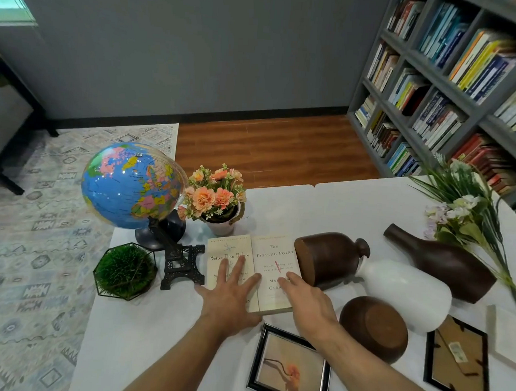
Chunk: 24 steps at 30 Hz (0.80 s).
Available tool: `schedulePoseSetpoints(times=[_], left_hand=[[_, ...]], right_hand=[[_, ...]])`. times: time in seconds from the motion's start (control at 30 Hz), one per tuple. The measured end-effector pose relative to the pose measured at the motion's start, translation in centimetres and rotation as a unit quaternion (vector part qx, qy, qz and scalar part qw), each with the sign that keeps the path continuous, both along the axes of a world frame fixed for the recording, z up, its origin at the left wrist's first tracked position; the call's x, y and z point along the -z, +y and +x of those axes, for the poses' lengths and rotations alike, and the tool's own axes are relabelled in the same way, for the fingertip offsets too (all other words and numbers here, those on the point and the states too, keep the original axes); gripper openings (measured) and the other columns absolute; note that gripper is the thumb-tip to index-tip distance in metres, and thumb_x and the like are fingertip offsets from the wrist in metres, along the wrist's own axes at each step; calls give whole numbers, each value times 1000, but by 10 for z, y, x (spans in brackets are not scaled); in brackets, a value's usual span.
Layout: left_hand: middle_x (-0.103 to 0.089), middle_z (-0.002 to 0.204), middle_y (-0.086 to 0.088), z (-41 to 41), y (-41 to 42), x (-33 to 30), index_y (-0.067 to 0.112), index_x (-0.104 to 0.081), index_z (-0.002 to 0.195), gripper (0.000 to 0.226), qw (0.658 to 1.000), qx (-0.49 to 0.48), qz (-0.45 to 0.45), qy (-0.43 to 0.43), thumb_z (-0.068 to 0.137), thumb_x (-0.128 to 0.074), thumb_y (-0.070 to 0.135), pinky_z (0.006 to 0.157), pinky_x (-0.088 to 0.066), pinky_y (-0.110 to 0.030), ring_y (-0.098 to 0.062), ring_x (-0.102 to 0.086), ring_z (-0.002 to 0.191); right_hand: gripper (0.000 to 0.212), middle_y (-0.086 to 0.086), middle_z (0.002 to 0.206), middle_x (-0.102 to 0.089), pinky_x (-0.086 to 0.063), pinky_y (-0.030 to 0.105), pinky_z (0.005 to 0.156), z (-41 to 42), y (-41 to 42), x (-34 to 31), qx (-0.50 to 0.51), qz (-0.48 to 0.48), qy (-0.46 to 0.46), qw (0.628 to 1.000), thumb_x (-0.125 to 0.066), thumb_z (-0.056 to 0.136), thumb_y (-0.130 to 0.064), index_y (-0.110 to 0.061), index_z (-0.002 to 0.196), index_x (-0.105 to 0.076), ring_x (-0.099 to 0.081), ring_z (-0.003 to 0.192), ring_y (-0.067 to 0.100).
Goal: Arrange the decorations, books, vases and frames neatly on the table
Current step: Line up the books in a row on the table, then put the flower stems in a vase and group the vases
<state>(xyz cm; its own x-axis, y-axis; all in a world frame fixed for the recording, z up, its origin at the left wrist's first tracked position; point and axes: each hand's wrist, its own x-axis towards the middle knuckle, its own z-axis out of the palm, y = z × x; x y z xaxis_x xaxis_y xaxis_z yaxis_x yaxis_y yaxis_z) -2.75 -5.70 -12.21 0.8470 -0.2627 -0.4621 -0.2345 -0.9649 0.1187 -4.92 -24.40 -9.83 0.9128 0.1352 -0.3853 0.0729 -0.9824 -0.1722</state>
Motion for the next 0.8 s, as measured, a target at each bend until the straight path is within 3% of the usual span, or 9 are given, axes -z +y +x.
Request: schedulePoseSetpoints(times=[0.13,0.3,0.5,0.63,0.73,0.8], left_hand=[[7,166,6,4,-5,-12,47,-13,151,80,999,5,-18,-42,79,-33,77,109,-2,-73,-25,15,151],[-8,165,2,8,-20,-31,39,-27,148,62,993,14,-67,-99,91,-36,62,114,-8,-63,-25,1,152],[-26,160,0,19,-60,-56,33,-41,143,50,980,30,-115,-159,94,-43,45,114,-21,-50,-24,-20,147],[-35,156,-1,31,-103,-67,31,-44,142,48,974,31,-146,-168,95,-47,43,115,-28,-46,-25,-32,143],[-42,152,1,43,-148,-72,32,-48,138,47,973,17,-160,-166,92,-50,42,114,-32,-42,-23,-40,137],[-44,150,1,52,-173,-73,32,-49,137,46,974,16,-154,-166,92,-49,42,114,-32,-42,-22,-40,137]], right_hand=[[34,7,124,-59,-52,37,70,1,9,-26,2,-50,-16,999,-57,95,-4,-18,125,-52,-65,101,29],[30,9,106,-67,-44,35,62,0,9,-58,15,-59,-58,996,-49,94,2,-17,116,-57,-68,92,31],[23,7,98,-70,-49,36,66,13,-35,-93,74,23,-123,989,-50,88,-6,-20,101,-62,-68,88,32],[25,1,107,-72,-49,30,76,36,-111,-102,158,42,-153,975,-59,91,-16,-25,112,-69,-65,94,23],[31,2,118,-71,-51,33,86,59,-186,-93,204,27,-133,970,-61,88,-18,-22,118,-69,-64,108,26],[30,5,117,-71,-53,34,85,72,-226,-83,225,14,-116,967,-61,85,-20,-19,114,-70,-64,108,28]])
